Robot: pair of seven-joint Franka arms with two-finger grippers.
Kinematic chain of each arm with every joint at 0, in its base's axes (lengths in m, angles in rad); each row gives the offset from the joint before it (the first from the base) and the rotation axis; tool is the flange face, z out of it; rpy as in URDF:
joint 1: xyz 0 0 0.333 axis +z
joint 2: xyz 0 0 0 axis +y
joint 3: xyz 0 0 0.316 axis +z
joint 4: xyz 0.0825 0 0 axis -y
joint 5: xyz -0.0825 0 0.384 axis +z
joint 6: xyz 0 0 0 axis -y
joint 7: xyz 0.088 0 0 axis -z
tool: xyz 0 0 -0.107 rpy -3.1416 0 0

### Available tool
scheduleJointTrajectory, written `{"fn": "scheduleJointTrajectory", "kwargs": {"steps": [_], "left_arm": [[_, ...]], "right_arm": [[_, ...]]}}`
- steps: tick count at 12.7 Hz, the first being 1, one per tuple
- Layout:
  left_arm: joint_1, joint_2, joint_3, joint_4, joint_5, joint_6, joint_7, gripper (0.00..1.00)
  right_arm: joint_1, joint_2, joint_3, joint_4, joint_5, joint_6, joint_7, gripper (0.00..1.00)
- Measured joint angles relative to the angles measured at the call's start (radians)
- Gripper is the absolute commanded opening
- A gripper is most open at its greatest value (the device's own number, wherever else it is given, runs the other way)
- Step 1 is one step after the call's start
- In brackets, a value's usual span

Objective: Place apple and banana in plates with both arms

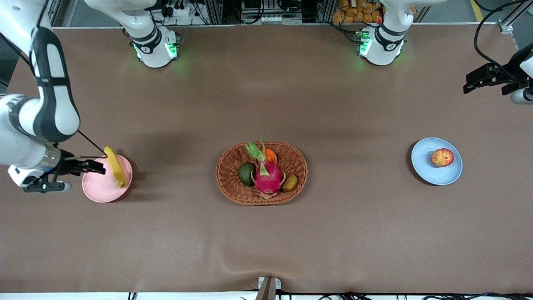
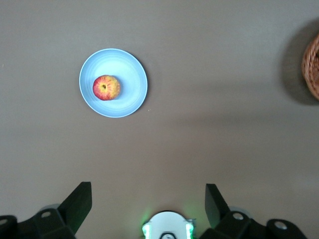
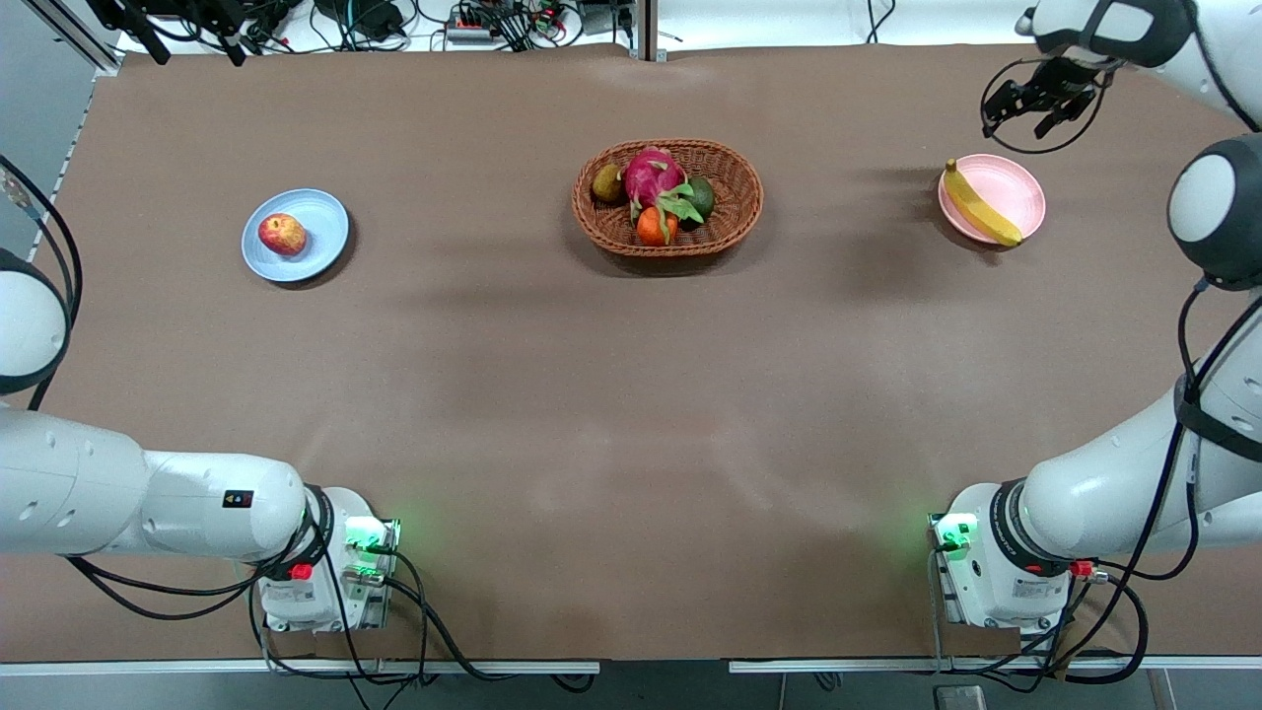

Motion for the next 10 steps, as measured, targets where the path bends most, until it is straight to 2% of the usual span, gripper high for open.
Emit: {"fn": "scheduleJointTrajectory", "kwargs": {"steps": [7,8,10], "left_arm": [[-0.005,0.0,-0.004,-0.001,0.0,0.021,-0.028,1.0],[-0.005,0.0,-0.004,-0.001,0.0,0.022,-0.026,1.0],[-0.005,0.0,-0.004,-0.002,0.0,0.024,-0.025,1.0]], "right_arm": [[-0.002,-0.191,0.019,0.001,-0.025,-0.23,0.001,1.0],[-0.014,-0.212,0.042,0.001,-0.04,-0.255,0.011,1.0],[-0.056,-0.255,0.131,0.002,-0.096,-0.307,0.087,1.0]]}}
